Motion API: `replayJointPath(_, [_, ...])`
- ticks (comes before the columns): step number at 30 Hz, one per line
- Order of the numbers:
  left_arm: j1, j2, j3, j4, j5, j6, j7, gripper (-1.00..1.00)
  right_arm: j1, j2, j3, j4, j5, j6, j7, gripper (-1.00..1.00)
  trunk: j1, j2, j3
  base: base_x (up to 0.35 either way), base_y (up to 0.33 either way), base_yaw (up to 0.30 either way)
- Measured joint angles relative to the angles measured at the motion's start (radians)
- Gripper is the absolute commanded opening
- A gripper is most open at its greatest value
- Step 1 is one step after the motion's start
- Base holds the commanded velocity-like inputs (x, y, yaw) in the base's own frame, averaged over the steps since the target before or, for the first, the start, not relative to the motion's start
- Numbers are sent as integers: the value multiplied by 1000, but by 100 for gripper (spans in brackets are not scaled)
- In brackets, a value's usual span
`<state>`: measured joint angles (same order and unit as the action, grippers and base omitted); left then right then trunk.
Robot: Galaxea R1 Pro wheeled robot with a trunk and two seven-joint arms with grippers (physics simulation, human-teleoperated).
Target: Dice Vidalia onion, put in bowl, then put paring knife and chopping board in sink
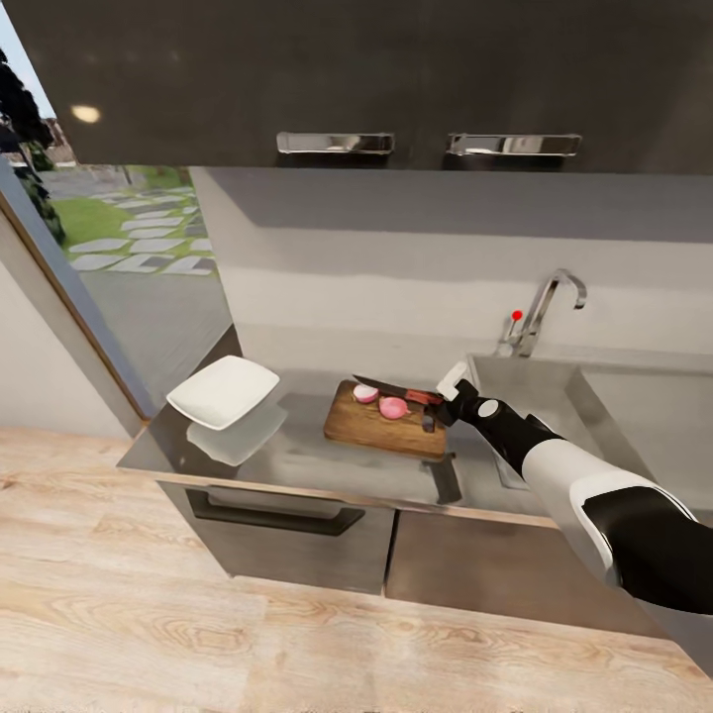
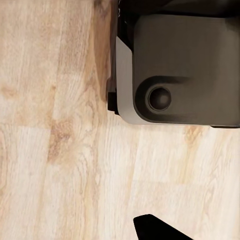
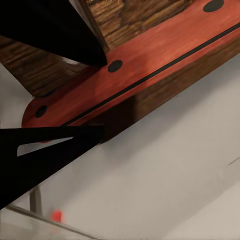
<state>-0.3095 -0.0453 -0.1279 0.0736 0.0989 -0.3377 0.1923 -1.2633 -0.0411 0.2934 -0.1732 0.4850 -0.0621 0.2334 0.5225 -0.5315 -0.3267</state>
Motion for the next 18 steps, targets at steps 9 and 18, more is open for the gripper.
replayJointPath(9, [0,0,0,0,0,0,0,100,-1,0,-4,-9,-2,1,-3,-100,0,-1,-14,0,0,0])
replayJointPath(18, [0,0,0,0,0,0,0,100,-1,0,-2,-39,-1,1,-2,-100,0,-1,-29,0,0,0])
